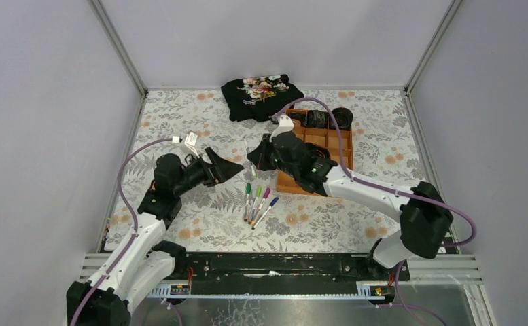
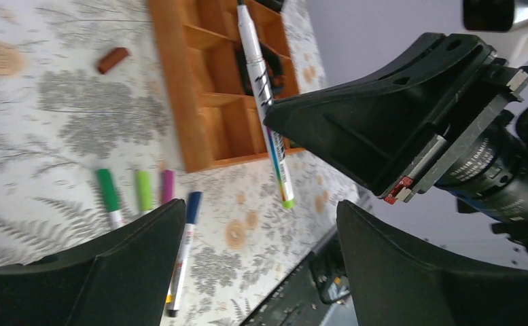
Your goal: Insert the pens into the pen caps
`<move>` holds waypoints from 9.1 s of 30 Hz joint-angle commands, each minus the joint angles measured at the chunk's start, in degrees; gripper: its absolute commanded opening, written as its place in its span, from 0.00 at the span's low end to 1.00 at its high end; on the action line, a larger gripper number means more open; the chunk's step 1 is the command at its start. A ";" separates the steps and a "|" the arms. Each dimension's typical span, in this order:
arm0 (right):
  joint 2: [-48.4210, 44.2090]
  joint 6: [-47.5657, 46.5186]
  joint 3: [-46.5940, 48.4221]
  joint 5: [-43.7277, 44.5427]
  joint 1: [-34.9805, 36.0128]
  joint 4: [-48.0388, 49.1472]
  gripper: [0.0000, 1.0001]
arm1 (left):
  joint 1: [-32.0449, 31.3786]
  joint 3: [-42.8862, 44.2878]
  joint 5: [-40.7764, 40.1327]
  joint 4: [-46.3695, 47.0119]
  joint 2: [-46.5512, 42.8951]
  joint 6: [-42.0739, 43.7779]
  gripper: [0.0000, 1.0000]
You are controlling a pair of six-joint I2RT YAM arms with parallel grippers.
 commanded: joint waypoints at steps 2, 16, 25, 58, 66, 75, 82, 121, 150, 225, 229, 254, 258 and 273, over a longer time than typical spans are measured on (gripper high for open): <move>-7.17 9.76 -6.81 -5.06 -0.28 13.31 0.00 | -5.20 2.14 3.09 9.23 1.34 -4.41 0.78; -15.92 15.59 -15.29 -9.12 -0.05 20.92 0.00 | -13.69 5.62 -2.03 11.00 7.00 -5.71 0.48; -18.22 17.11 -19.11 -8.95 1.01 22.99 0.00 | -15.13 6.91 -2.27 13.75 9.10 -6.56 0.25; 4.56 -0.24 2.73 5.08 -5.41 -8.34 0.69 | 8.52 15.36 -7.78 -12.02 3.89 26.86 0.00; 18.67 -1.25 11.32 2.80 -8.46 -7.22 0.68 | 8.49 13.46 -12.16 -10.77 2.69 27.47 0.00; 28.64 -1.07 19.08 1.09 -9.59 -8.38 0.61 | 8.49 12.40 -14.06 -9.64 1.72 26.82 0.00; 32.30 -0.05 22.35 2.28 -9.67 -10.56 0.57 | 8.54 12.29 -14.48 -9.58 1.51 26.82 0.00; 49.12 -15.74 40.81 2.53 -9.09 -30.39 0.15 | 8.55 11.86 -13.68 -9.07 1.54 26.29 0.00; -1.11 -5.88 16.47 -8.59 -9.64 -6.71 0.00 | -0.96 6.95 14.69 11.30 2.48 21.64 0.00; -3.76 0.99 11.05 -22.97 -5.52 19.89 0.00 | -1.34 7.00 14.47 10.84 3.08 21.23 0.00; -3.99 0.85 10.72 -23.01 -5.52 19.70 0.00 | -1.32 6.95 14.29 10.83 2.97 21.23 0.00; -2.85 0.23 9.99 -23.29 -5.57 19.62 0.00 | -1.32 6.76 14.25 10.97 2.78 21.27 0.00; -2.34 0.54 10.20 -23.43 -5.54 19.96 0.00 | -1.32 6.72 14.53 11.09 2.81 21.27 0.00; -1.51 0.45 9.76 -23.36 -5.49 20.40 0.00 | -1.32 6.47 15.23 11.76 2.31 21.10 0.00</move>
